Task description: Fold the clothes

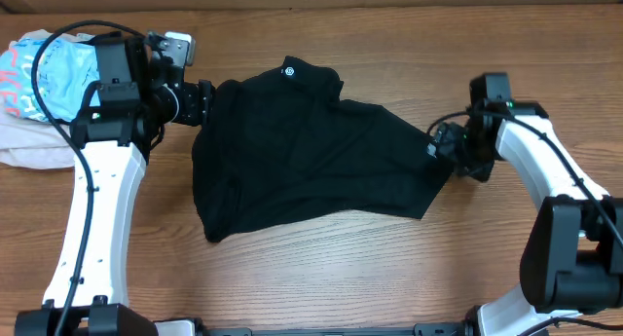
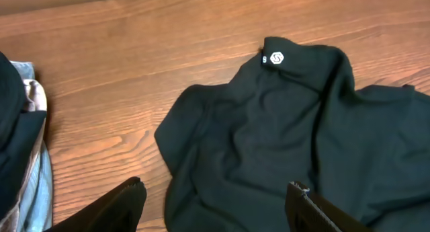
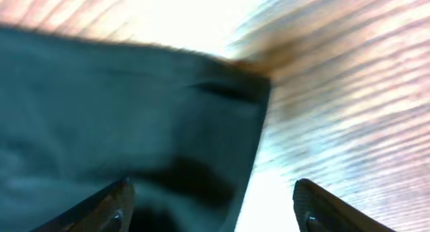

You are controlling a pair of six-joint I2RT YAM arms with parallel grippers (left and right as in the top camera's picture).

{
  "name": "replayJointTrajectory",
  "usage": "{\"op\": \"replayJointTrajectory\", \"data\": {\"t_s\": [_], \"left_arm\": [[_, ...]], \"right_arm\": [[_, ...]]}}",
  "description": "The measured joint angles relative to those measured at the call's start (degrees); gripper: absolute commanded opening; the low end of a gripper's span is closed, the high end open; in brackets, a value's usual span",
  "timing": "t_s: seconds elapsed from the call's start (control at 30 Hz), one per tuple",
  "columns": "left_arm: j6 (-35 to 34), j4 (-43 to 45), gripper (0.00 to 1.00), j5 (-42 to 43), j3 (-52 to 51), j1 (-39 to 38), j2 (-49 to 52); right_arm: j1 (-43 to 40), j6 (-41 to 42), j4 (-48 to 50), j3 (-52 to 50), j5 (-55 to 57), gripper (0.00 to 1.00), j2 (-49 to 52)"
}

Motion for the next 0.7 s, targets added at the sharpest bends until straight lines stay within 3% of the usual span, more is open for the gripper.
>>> {"op": "replayJointTrajectory", "data": {"t_s": [0.17,0.23,0.4,0.43,0.53,0.57,0.7], "left_arm": [[0.0,0.0,0.7,-0.09,0.0,-0.07,0.35],[0.0,0.0,0.7,-0.13,0.0,-0.09,0.35],[0.0,-0.98,0.7,-0.24,0.0,-0.09,0.44],[0.0,-1.66,0.7,-0.26,0.0,-0.07,0.44],[0.0,-2.91,0.69,-0.26,0.0,-0.09,0.46],[0.0,-3.15,0.69,-0.26,0.0,-0.09,0.46],[0.0,-3.37,0.68,-0.28,0.0,-0.07,0.46]], "right_arm": [[-0.61,0.26,10.4,-6.08,0.22,0.75,0.0],[-0.31,0.26,14.78,-8.37,0.26,0.7,0.15],[-0.13,0.55,22.21,-10.88,1.53,0.4,0.13],[-0.13,0.59,22.99,-11.21,1.66,0.29,0.13],[-0.13,0.85,26.69,-11.91,2.62,0.08,0.33],[-0.13,0.59,27.78,-11.98,2.8,0.04,0.42],[-0.09,1.53,36.11,-12.17,4.11,0.04,0.83]]}}
